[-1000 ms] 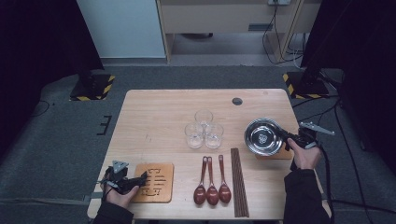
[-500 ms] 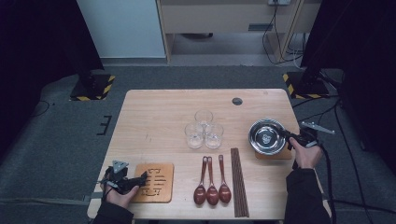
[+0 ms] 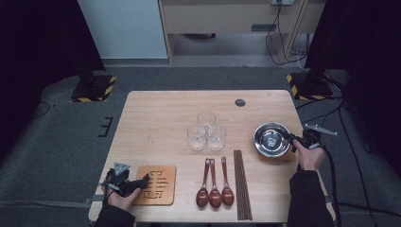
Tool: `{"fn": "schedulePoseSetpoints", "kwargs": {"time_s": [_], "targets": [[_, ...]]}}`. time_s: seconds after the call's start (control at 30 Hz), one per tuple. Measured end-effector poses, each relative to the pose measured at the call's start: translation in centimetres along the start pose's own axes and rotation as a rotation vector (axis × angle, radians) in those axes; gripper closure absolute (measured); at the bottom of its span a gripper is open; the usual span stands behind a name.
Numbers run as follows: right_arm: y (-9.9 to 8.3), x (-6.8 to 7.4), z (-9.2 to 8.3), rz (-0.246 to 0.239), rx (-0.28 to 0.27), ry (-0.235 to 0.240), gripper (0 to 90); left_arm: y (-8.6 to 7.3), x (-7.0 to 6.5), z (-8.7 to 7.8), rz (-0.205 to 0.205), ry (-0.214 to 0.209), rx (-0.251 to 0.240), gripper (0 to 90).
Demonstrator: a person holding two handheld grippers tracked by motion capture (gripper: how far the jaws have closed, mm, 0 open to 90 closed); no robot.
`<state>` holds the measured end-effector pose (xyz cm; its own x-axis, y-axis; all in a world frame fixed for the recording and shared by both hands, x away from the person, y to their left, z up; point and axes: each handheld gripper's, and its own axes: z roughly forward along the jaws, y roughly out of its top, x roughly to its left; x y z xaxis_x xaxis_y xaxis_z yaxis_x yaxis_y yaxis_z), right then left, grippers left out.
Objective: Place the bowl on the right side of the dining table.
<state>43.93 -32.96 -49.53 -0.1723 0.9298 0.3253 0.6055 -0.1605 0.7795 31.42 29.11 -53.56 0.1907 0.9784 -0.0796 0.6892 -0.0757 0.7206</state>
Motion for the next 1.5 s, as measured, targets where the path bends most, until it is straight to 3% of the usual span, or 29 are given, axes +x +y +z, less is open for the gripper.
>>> {"fn": "schedulePoseSetpoints", "kwargs": {"time_s": [1.17,1.5], "targets": [[-0.9,-1.6,0.6,0.009,0.033,-0.087,80.3,0.0,0.0,0.0,0.0,0.0,0.0,0.0],[-1.2,-1.9,0.8,-0.009,0.046,-0.111,76.7,0.0,0.0,0.0,0.0,0.0,0.0,0.0]]}}
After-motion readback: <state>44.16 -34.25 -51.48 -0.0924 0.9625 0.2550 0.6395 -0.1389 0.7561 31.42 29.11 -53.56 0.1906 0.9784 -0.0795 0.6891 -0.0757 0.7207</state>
